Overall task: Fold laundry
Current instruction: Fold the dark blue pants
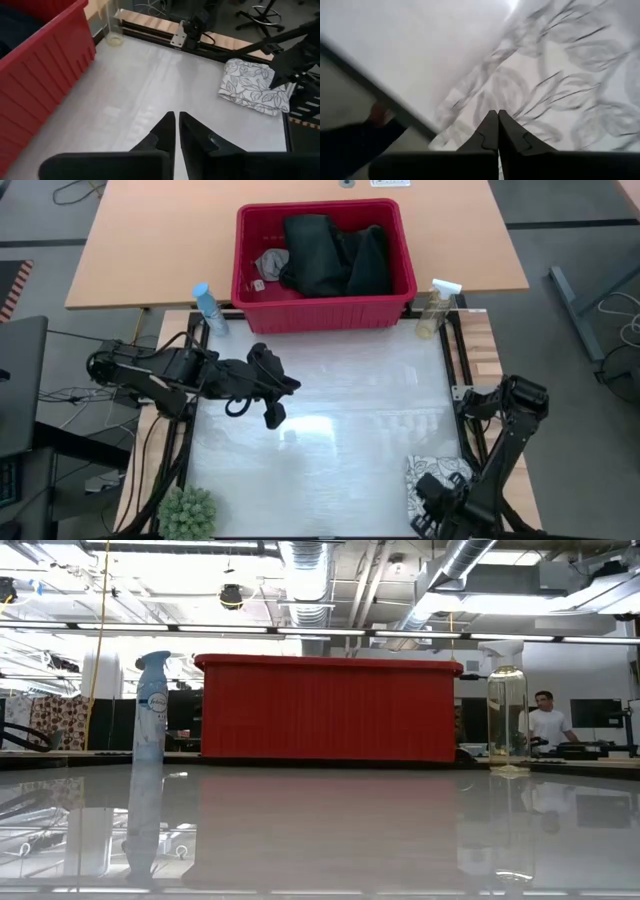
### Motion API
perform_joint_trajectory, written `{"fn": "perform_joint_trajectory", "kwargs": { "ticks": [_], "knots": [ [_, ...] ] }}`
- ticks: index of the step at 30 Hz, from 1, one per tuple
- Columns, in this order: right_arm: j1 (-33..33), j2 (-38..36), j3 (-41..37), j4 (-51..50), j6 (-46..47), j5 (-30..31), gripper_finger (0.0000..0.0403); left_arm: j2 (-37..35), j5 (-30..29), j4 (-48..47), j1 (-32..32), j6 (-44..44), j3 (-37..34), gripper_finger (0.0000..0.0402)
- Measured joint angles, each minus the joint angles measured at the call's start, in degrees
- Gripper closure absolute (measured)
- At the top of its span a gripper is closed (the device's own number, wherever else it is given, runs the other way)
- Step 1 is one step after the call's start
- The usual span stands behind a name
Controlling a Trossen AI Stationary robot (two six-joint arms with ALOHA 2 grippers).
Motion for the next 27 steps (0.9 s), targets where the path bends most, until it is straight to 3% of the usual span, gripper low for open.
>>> {"fn": "perform_joint_trajectory", "kwargs": {
  "ticks": [4,8,12,20,24,27],
  "knots": [
    [-4.1,0.0,-0.5,-3.5,0.1,1.1,0.0389,-0.2,2.1,2.4,0.6,0.3,0.0,0.0361],
    [-10.7,-0.8,1.3,-0.7,-7.7,10.2,0.0356,-2.7,8.8,14.4,0.5,4.0,-0.1,0.0328],
    [-17.7,-3.8,6.2,2.6,-26.5,19.3,0.0322,-7.5,7.7,21.5,0.6,10.1,0.0,0.0312],
    [-33.8,-11.8,15.8,2.5,-60.1,28.2,0.0312,-15.9,-6.7,15.5,2.4,17.3,0.0,0.0310],
    [-44.2,-16.9,18.4,3.0,-75.2,31.1,0.0311,-17.0,-5.2,12.1,5.8,20.2,0.0,0.0305],
    [-52.8,-20.5,18.8,6.0,-87.6,29.9,0.0302,-17.0,-1.2,8.5,9.4,24.5,0.0,0.0292]
  ]
}}
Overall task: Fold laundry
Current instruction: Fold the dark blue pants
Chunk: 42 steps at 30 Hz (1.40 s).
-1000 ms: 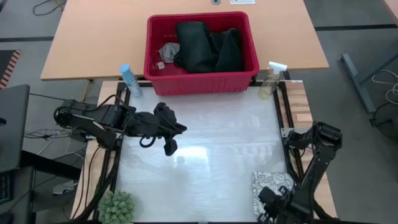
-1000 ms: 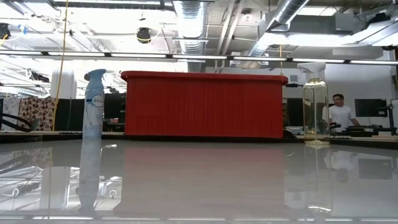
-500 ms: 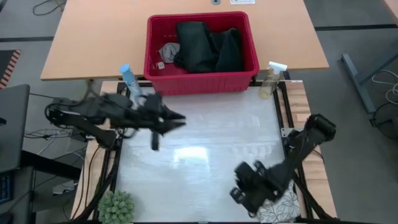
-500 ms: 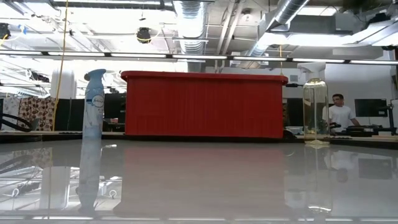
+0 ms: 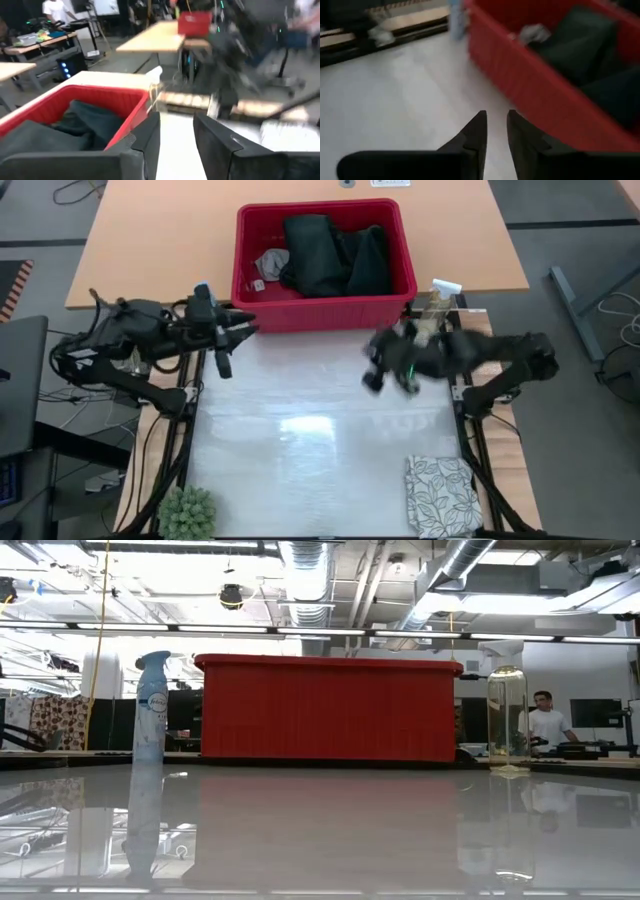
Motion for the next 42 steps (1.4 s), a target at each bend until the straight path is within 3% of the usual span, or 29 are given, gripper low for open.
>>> {"fn": "perform_joint_trajectory", "kwargs": {
  "ticks": [4,10,13,19,23,27,34,42],
  "knots": [
    [-13.0,-2.7,0.0,6.4,-13.5,-5.1,0.0264,2.0,4.2,-2.1,5.2,6.9,0.0,0.0261],
    [-29.5,-2.1,0.0,20.3,-27.8,-11.6,0.0175,5.4,1.7,3.5,15.4,12.4,0.0,0.0210],
    [-35.9,-0.4,-0.1,26.8,-29.4,-12.2,0.0148,7.2,7.2,10.3,23.8,9.7,0.0,0.0200],
    [-45.6,5.0,-0.1,33.1,-29.6,-18.0,0.0138,12.0,21.4,18.8,41.0,2.3,0.0,0.0200],
    [-49.3,9.8,-0.1,32.8,-29.2,-22.2,0.0138,17.1,26.9,18.3,47.6,0.1,0.0,0.0200],
    [-50.1,13.9,-0.1,32.9,-29.0,-24.1,0.0138,22.3,27.8,18.4,50.6,0.9,0.0,0.0200],
    [-50.1,18.5,-0.1,35.9,-29.0,-24.0,0.0138,30.2,28.7,22.1,53.8,1.1,0.0,0.0200],
    [-50.4,18.4,-0.1,38.1,-30.3,-24.1,0.0138,33.8,34.5,23.3,55.3,-3.1,0.0,0.0200]
  ]
}}
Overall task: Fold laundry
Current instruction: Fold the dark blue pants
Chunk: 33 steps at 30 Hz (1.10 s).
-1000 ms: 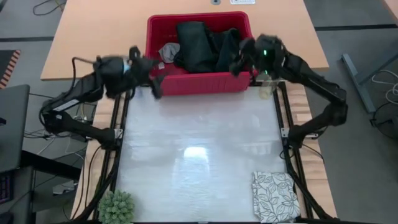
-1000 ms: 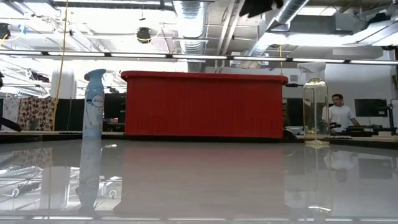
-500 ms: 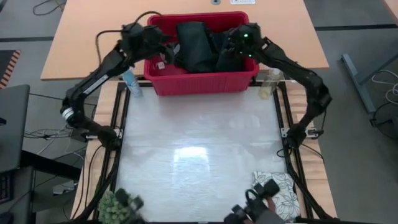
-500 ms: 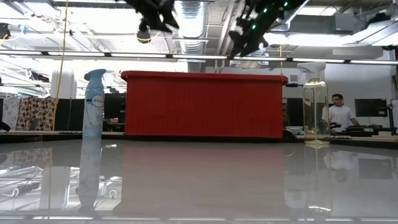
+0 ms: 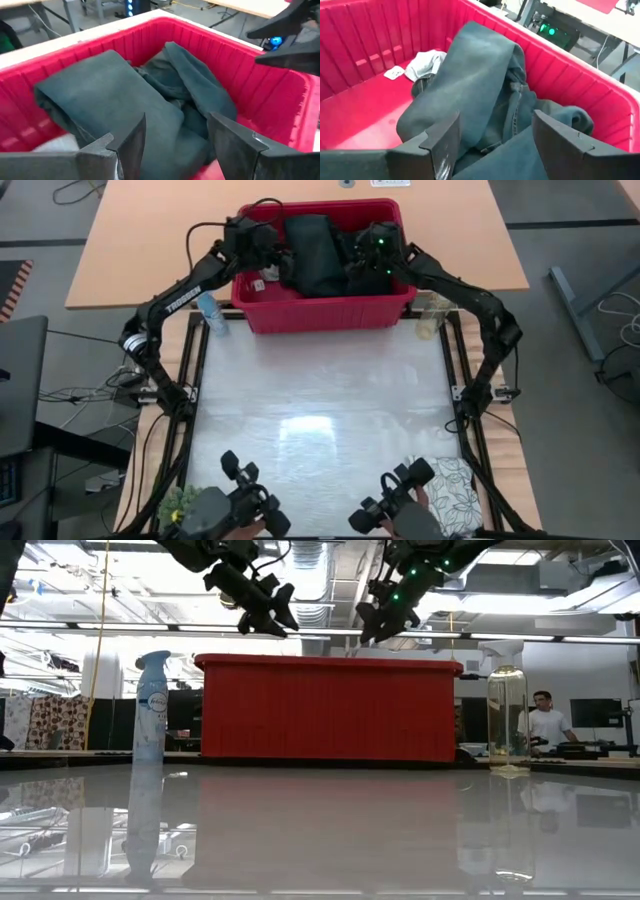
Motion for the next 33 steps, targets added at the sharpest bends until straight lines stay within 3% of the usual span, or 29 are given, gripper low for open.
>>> {"fn": "perform_joint_trajectory", "kwargs": {
  "ticks": [18,33],
  "knots": [
    [-1.1,0.3,0.0,-0.4,0.9,-0.5,0.0138,0.0,-0.8,1.8,-0.3,-0.3,0.0,0.0200],
    [-1.1,0.3,0.0,-2.1,0.7,-0.5,0.0138,0.0,-0.8,13.6,-1.9,-2.6,0.0,0.0200]
  ]
}}
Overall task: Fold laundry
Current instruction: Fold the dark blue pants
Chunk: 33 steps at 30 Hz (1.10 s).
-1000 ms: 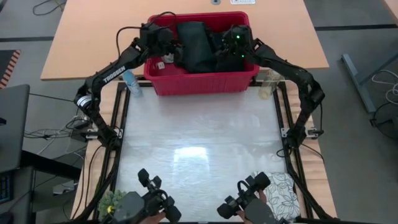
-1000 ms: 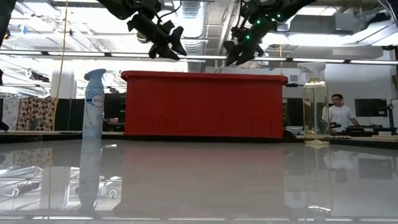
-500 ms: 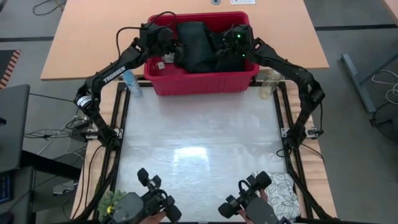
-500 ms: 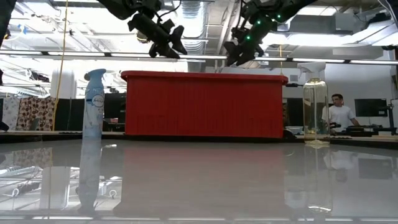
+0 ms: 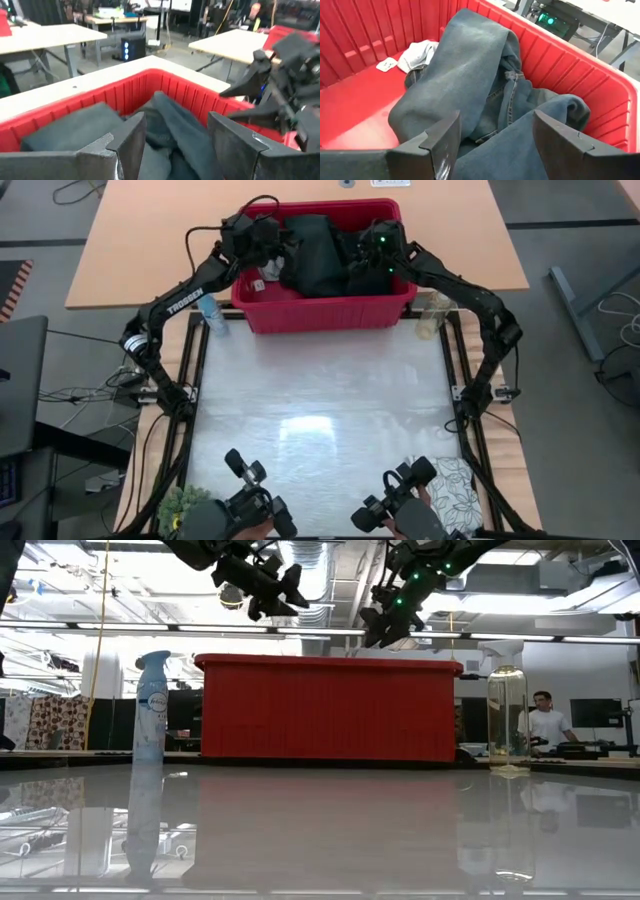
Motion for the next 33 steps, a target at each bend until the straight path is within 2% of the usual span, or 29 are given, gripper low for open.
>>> {"fn": "perform_joint_trajectory", "kwargs": {
  "ticks": [6,11,18,24,29,33],
  "knots": [
    [0.8,-1.9,0.0,-0.8,0.2,0.1,0.0138,0.9,-0.5,3.8,-0.3,-2.5,0.1,0.0200],
    [1.3,-4.3,0.0,-2.3,0.2,0.1,0.0138,6.1,-1.7,3.4,-0.3,-2.4,2.8,0.0200],
    [1.5,-7.8,0.0,-7.3,1.2,0.4,0.0138,17.1,-9.3,-1.5,-0.4,1.6,14.4,0.0200],
    [2.5,-11.4,0.0,-13.8,2.2,0.4,0.0138,28.1,-12.8,-13.7,0.2,3.0,29.6,0.0199],
    [3.4,-13.4,0.0,-17.5,3.8,0.5,0.0138,37.6,-14.1,-24.7,1.7,-4.9,42.0,0.0193],
    [3.5,-14.0,0.0,-18.5,3.9,0.4,0.0138,39.5,-10.9,-24.2,3.0,-10.1,39.6,0.0191]
  ]
}}
